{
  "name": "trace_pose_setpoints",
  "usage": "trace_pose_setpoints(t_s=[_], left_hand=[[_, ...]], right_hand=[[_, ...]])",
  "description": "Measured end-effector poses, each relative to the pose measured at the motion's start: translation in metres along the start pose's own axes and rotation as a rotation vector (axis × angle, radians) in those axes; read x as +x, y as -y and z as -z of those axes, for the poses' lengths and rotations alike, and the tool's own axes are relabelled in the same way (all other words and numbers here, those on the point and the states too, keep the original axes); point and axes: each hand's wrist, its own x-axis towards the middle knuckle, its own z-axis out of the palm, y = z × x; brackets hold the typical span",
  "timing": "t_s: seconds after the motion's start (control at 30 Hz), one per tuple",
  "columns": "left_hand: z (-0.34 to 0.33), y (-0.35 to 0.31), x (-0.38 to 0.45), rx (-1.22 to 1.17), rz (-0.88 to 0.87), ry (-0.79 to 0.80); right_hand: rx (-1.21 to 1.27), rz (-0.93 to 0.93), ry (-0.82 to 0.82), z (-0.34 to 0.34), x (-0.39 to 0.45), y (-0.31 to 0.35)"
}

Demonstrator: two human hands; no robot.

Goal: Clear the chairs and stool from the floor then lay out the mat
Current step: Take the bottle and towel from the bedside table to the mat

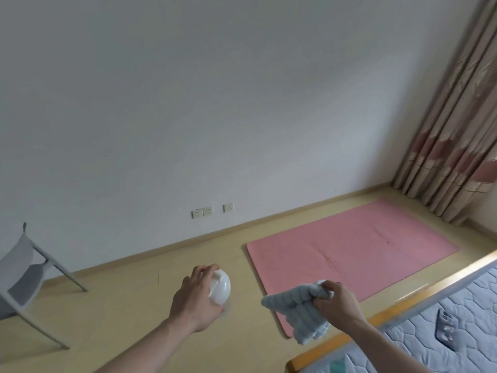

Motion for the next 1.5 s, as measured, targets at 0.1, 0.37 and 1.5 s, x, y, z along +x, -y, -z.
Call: trace_pose_setpoints(t_s=[0.1, 0.37, 1.5], left_hand=[[0.004, 0.008, 0.059, 0.015, 0.004, 0.011], [0.022, 0.032, 0.208, 0.008, 0.091, -0.003], [-0.035, -0.078, 0.821, 0.228, -0.532, 0.373]], right_hand=[[0.020, -0.043, 0.024, -0.012, 0.056, 0.012], [0.019, -0.066, 0.110, -0.024, 0.197, 0.066], [0.291, -0.677, -0.295, -0.011, 0.572, 0.092]])
